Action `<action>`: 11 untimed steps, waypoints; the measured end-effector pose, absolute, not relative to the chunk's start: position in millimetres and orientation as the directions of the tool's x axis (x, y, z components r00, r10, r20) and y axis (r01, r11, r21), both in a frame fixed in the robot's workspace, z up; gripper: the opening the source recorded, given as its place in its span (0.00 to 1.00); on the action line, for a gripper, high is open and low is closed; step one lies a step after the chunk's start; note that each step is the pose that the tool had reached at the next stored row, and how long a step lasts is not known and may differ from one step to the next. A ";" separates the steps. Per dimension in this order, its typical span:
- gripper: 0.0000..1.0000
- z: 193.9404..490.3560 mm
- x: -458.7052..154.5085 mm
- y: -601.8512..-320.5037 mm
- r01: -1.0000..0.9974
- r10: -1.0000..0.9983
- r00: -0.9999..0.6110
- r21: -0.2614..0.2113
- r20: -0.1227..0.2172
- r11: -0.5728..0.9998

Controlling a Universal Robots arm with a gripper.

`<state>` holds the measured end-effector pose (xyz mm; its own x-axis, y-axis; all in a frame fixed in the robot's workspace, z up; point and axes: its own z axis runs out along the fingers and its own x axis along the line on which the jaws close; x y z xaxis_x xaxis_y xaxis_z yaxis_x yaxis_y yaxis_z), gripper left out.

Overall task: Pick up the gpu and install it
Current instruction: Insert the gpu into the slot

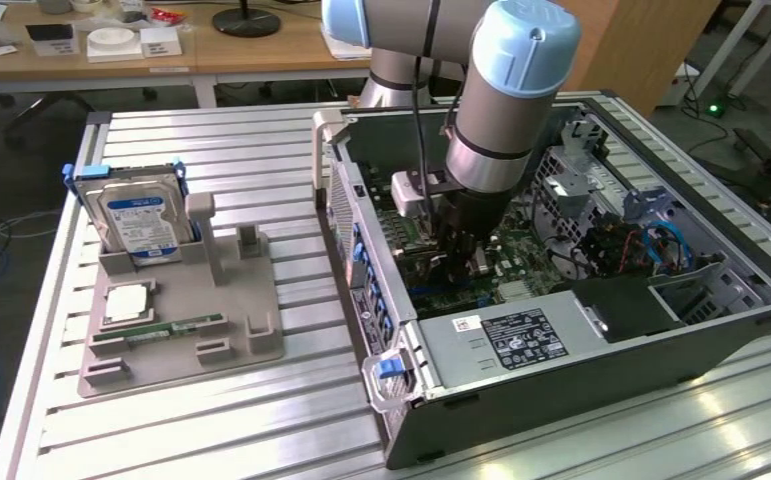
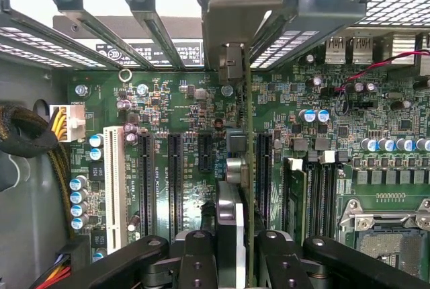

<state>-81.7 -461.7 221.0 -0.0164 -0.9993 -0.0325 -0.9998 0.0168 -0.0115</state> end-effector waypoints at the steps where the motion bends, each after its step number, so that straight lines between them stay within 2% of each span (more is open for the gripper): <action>1: 0.28 221.0 -81.6 -461.7 -1.000 -0.999 -0.016 -0.012 -0.033 0.017; 11: 0.28 221.0 -81.6 -461.7 -1.000 -0.999 -0.016 -0.012 -0.033 0.017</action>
<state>-81.6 -461.7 221.0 -0.0164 -0.9993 -0.0325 -0.9998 0.0167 -0.0115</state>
